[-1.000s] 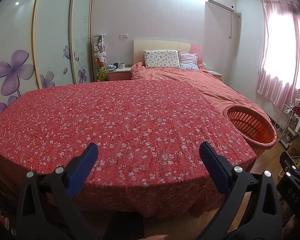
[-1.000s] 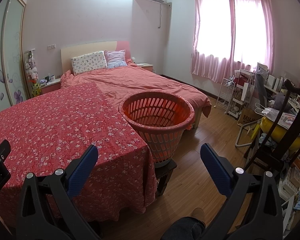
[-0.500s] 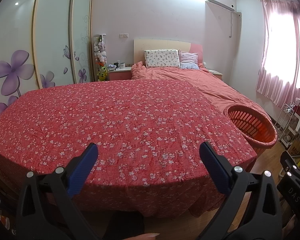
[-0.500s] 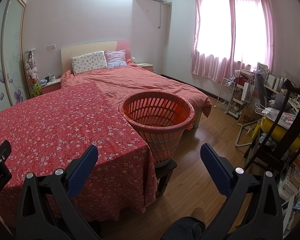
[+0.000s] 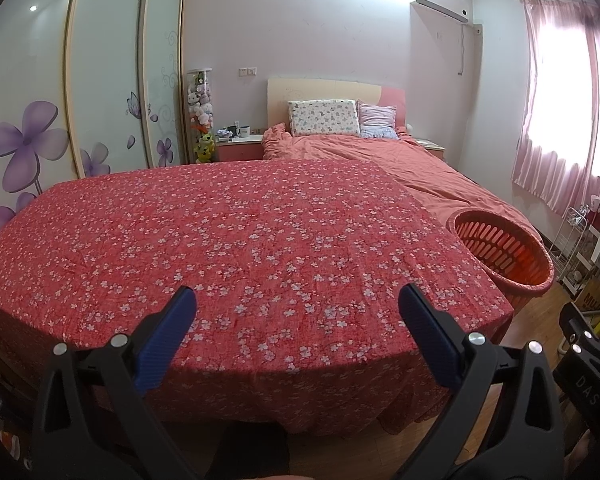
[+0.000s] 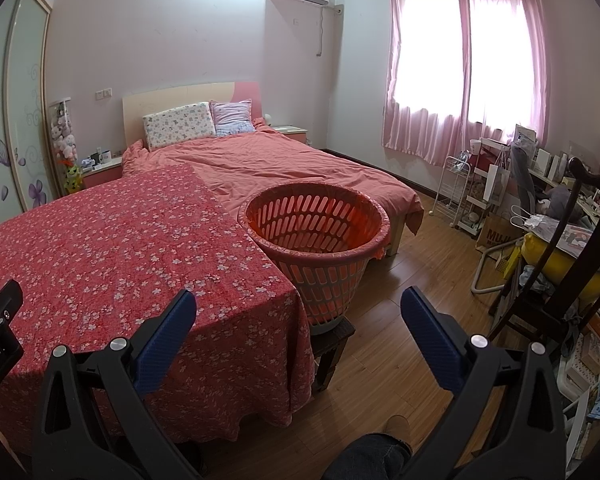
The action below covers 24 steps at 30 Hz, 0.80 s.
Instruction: Collect trash
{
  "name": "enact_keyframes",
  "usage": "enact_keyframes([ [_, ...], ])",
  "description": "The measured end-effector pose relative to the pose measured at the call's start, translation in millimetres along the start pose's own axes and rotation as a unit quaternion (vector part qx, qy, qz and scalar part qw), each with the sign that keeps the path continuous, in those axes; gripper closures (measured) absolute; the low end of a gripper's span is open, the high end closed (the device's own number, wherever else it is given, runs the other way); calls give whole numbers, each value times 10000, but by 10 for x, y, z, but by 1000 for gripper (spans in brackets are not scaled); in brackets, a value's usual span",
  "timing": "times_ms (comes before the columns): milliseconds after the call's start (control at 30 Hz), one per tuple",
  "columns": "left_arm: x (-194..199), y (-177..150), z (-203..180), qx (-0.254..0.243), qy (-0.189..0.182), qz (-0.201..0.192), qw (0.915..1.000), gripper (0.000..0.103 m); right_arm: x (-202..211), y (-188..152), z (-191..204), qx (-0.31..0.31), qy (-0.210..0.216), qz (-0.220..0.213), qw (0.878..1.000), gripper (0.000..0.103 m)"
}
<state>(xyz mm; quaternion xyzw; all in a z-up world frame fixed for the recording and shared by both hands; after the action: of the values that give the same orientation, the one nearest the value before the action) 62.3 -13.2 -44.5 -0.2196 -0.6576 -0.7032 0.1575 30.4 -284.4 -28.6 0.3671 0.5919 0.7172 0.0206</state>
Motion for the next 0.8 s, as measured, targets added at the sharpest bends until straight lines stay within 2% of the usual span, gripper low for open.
enact_keyframes([
  [800, -3, 3, 9, -2, -6, 16, 10000, 4, -19, -47, 48, 13, 20, 29, 10000, 2],
])
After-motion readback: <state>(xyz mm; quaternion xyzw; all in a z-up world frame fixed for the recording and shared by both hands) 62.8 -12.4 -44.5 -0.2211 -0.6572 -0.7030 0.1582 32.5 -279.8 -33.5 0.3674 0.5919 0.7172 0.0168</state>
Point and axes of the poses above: each gripper's, at about its wrist camera, not at the fingertips, and x roughly against the way its jaws point, z to its left, y to its top, the point moved 10 cm from there along -x, roughly the way its jaws point, and after that the axes turned 4 degrees about -x, right-handed, at the moved point
